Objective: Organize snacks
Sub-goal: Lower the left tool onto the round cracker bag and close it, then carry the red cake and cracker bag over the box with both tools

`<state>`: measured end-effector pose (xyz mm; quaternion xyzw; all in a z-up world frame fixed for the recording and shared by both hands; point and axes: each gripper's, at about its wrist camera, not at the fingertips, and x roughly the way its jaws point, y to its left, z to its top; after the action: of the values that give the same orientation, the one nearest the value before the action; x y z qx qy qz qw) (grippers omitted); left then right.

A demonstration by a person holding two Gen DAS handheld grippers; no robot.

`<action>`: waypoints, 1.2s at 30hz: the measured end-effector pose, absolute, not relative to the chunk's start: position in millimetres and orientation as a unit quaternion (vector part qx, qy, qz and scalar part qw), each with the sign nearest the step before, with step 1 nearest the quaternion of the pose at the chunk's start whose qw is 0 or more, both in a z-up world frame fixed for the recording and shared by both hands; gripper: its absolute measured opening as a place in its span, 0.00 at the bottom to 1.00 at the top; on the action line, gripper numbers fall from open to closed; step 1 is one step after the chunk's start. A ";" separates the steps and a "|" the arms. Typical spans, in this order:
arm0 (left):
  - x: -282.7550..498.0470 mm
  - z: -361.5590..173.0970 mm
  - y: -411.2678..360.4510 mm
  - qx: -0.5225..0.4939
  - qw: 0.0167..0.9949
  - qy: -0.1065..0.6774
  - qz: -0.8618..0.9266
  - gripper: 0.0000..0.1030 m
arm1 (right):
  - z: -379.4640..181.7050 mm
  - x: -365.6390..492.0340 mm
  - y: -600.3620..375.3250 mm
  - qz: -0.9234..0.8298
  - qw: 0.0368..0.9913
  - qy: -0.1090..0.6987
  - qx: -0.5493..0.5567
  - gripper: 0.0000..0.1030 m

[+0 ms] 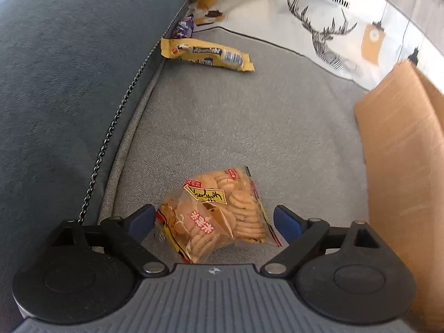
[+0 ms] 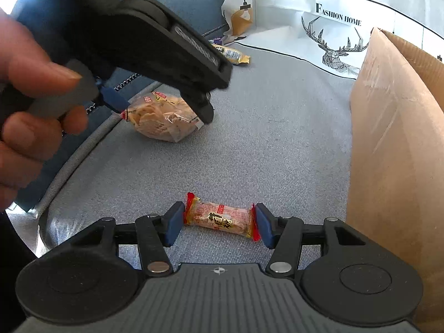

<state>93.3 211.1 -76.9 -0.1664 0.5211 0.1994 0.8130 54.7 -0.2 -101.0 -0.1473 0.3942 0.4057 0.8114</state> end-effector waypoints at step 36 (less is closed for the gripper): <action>78.8 -16.4 188.7 -0.123 0.870 0.433 0.203 0.81 | -32.3 31.9 -29.6 0.390 0.864 0.293 -0.124 0.54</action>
<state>78.8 188.7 -16.4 -0.1227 0.4328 0.2035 0.8696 31.9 -29.6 -32.3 -0.1235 0.2930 0.3898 0.8643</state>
